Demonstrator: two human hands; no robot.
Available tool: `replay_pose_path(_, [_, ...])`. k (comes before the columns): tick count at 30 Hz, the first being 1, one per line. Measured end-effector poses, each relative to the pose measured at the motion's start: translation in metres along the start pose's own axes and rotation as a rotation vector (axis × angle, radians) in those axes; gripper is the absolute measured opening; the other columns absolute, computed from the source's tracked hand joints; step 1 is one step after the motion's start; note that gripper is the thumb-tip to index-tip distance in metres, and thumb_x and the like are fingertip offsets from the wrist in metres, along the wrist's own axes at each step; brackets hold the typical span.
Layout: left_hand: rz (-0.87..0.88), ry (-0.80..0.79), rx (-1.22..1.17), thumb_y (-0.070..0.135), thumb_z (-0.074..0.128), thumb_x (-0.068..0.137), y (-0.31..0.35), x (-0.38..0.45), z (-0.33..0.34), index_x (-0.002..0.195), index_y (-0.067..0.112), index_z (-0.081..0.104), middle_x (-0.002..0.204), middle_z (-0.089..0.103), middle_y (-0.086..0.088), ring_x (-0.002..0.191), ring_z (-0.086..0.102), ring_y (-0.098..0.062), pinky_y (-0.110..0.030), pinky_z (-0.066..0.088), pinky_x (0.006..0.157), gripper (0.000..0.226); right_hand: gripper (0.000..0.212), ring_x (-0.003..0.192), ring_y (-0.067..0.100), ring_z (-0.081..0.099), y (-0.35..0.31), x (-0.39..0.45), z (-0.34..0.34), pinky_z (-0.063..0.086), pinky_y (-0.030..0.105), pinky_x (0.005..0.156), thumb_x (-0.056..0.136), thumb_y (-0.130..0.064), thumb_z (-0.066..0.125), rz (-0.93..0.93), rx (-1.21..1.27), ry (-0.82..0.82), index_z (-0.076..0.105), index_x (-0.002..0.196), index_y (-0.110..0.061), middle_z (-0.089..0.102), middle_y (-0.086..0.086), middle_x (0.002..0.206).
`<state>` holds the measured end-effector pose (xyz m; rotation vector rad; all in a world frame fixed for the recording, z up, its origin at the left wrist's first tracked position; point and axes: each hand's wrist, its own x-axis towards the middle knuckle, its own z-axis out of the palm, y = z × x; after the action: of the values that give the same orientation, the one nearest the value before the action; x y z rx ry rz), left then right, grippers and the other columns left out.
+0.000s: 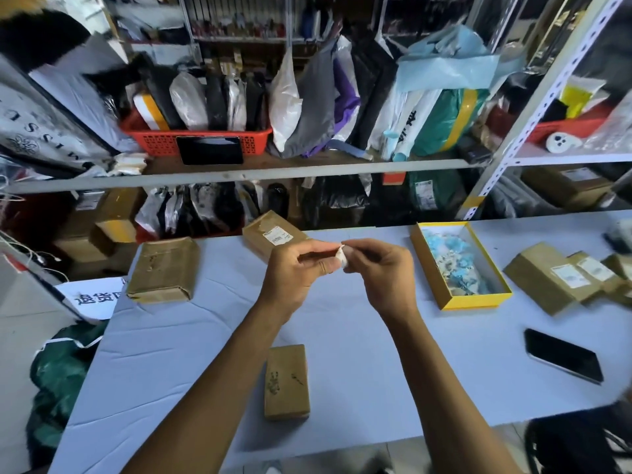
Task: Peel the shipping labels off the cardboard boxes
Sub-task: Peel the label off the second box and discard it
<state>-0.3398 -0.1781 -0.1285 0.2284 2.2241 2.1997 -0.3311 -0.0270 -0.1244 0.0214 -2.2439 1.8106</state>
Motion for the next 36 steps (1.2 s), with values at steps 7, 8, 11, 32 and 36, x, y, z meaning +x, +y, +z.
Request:
replay_pose_path(7, [0.004,0.048,0.224,0.006,0.076,0.081,0.004,0.021,0.053,0.083,0.018,0.076,0.081,0.074,-0.003,0.079,0.071,-0.022,-0.042,0.060,0.082,0.012,0.013,0.087,0.011,0.071,0.020,0.005,-0.064,0.059,0.034,0.080,0.089,-0.018,0.069,-0.080,-0.115,-0.145,0.075,0.099,-0.013,0.074,-0.003,0.094])
replay_pose_path(8, [0.000,0.048,0.239,0.005,0.075,0.082,0.004,0.022,0.065,0.083,0.016,0.075,0.080,0.073,-0.005,0.078,0.071,-0.024,-0.044,0.060,0.080,0.010,0.012,0.084,0.008,0.070,0.021,0.007,-0.076,0.058,0.031,0.077,0.087,-0.018,0.071,-0.107,-0.192,-0.154,0.075,0.097,-0.015,0.074,-0.004,0.092])
replay_pose_path(11, [0.002,0.080,0.297,0.007,0.074,0.084,0.006,0.024,0.104,0.082,0.017,0.073,0.078,0.072,-0.003,0.074,0.069,-0.021,-0.041,0.061,0.075,0.010,0.003,0.069,0.007,0.067,0.022,0.019,-0.107,0.055,0.026,0.067,0.083,-0.018,0.074,-0.104,-0.330,-0.150,0.072,0.085,-0.017,0.072,-0.004,0.074])
replay_pose_path(32, [0.184,-0.146,0.685,0.021,0.072,0.084,-0.033,0.092,0.226,0.083,0.016,0.078,0.081,0.075,0.004,0.075,0.067,-0.010,-0.030,0.055,0.074,0.008,0.019,0.074,0.028,0.073,0.098,0.078,-0.235,0.061,0.034,0.074,0.088,-0.008,0.068,0.446,0.161,-0.034,0.057,0.101,0.000,0.069,0.018,0.089])
replay_pose_path(36, [0.051,-0.314,0.752,0.021,0.077,0.078,-0.056,0.126,0.245,0.080,0.016,0.077,0.073,0.070,0.006,0.071,0.062,-0.009,-0.024,0.048,0.070,0.005,0.010,0.079,0.024,0.069,0.131,0.107,-0.258,0.056,0.047,0.084,0.085,-0.017,0.069,0.401,-0.314,-0.091,0.066,0.083,-0.008,0.070,0.007,0.081])
